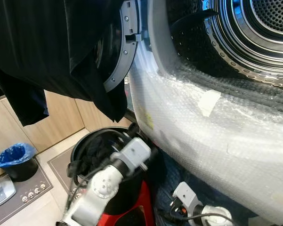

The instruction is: Clothes washing

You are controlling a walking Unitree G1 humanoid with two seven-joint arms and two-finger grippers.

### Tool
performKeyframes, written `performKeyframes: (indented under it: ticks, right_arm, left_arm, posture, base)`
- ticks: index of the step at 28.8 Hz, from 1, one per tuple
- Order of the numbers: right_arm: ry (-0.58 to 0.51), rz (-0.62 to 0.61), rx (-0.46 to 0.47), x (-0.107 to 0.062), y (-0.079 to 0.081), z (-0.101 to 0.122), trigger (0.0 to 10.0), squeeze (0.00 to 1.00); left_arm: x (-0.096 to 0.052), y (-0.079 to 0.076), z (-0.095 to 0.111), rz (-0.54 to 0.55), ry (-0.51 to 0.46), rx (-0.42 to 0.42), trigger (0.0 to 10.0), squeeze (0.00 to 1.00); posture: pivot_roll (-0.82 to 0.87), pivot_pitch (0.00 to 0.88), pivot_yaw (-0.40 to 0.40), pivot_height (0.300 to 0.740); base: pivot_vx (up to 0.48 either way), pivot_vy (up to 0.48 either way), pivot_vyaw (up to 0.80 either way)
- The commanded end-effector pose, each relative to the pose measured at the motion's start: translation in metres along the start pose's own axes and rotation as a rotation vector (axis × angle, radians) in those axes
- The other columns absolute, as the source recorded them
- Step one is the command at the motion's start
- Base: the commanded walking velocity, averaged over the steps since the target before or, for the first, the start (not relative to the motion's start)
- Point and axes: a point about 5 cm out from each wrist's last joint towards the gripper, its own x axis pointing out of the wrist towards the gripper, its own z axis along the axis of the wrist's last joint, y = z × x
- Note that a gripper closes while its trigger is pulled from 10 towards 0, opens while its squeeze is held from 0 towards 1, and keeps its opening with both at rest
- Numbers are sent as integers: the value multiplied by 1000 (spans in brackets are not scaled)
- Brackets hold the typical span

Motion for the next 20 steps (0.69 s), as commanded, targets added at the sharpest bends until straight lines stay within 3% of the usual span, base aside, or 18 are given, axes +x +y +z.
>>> performKeyframes:
  ticks: [1, 5, 10, 14, 20]
  right_arm:
    - [-1, 6, -4, 2, 1, 2, 10000, 0]
    - [1, 6, -6, 2, 1, 2, 10000, 0]
    - [-7, 0, -15, 1, -2, 5, 10000, 0]
    - [-34, 6, -25, 0, -6, 12, 10000, 0]
    - [-66, 33, -42, -4, -6, 17, 10000, 0]
  left_arm:
    - [-4, 10, -1, 89, 20, -7, 10000, 0]
    - [-8, 20, -5, 148, 36, -19, 10000, 0]
    - [-16, 26, -21, 199, 127, -83, 10000, 0]
    - [-17, 25, -33, 247, 204, -209, 10000, 0]
    - [-12, 29, -41, 274, 246, -272, 10000, 0]
  posture:
    - [22, 0, 1, 740]
    - [25, 0, -4, 740]
    - [29, 0, -12, 740]
    - [29, 0, -15, 740]
    - [20, 0, -22, 740]
  base:
    - [0, 0, 0]
    - [0, 0, 0]
    - [0, 0, 0]
    - [0, 0, 0]
    - [0, 0, 0]
